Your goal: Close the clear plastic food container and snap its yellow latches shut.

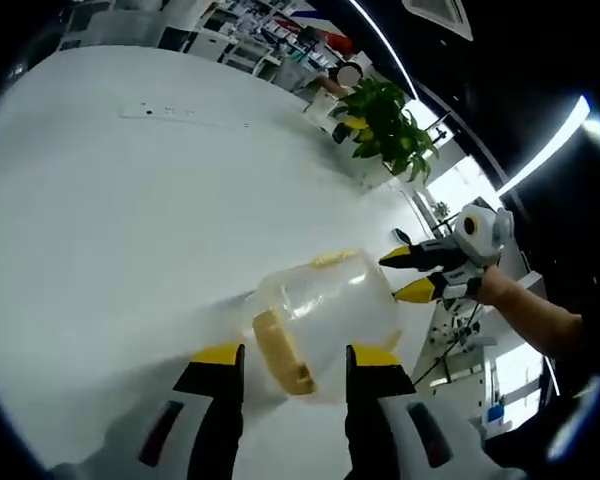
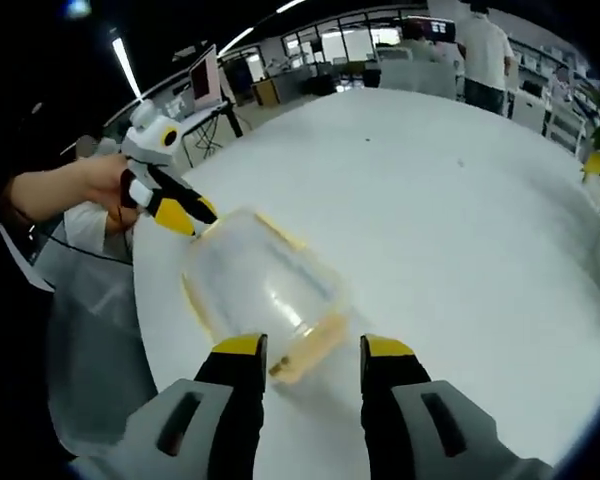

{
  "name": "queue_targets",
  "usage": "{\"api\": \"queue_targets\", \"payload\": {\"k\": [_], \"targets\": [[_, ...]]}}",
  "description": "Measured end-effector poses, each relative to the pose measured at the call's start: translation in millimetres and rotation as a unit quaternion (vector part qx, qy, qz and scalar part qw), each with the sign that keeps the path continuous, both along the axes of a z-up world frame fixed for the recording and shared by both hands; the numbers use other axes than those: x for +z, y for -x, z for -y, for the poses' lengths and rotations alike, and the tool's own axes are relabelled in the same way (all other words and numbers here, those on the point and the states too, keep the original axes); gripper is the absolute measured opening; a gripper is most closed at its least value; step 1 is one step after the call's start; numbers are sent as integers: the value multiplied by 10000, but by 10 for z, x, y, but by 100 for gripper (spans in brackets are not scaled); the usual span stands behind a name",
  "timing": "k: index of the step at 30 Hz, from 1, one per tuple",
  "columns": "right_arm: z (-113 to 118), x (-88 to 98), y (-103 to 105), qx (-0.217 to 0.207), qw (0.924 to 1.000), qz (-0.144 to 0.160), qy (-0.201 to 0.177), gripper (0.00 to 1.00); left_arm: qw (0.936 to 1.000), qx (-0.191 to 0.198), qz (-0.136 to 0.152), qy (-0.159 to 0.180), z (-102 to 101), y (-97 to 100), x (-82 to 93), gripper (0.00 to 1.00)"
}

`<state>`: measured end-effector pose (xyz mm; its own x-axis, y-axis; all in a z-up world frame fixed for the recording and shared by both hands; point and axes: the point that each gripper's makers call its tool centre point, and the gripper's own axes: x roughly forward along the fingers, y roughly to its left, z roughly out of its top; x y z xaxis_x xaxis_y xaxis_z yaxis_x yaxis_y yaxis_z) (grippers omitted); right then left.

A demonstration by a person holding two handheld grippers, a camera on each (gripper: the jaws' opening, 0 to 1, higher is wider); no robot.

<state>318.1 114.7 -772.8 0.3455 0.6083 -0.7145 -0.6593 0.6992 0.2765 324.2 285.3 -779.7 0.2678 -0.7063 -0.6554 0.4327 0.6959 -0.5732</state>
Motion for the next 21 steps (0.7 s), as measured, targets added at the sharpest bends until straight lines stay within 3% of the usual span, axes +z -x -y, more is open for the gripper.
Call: {"api": "queue_targets", "payload": {"k": [2,4,5,14,17,18,21], "targets": [[-14,-61,47,-2,9999,-132,15,34,10000,27,38,-68,19,7,-29,32],[-51,-63,89,-146,9991,-354,-196,30,9999,-115,-84,-9,77,82,-50,19],[-83,-53,115,-155,9980,-502,-355,26,10000,-32,-46,-39,81,82,-71,19],[-57,-69,120,-411,9966,-546,-453,22,9998,24,168,-110,64,65,-68,19],[-83,-25,123,-206,9970,-424,-614,19,9997,7,215,-127,75,67,-66,19],[-26,10,98,-414,9960,-529,-598,19,9997,-10,218,-130,87,64,-68,19],[-99,-58,125,-424,9958,-542,-605,18,9997,-61,170,-146,118,46,-91,16]]}}
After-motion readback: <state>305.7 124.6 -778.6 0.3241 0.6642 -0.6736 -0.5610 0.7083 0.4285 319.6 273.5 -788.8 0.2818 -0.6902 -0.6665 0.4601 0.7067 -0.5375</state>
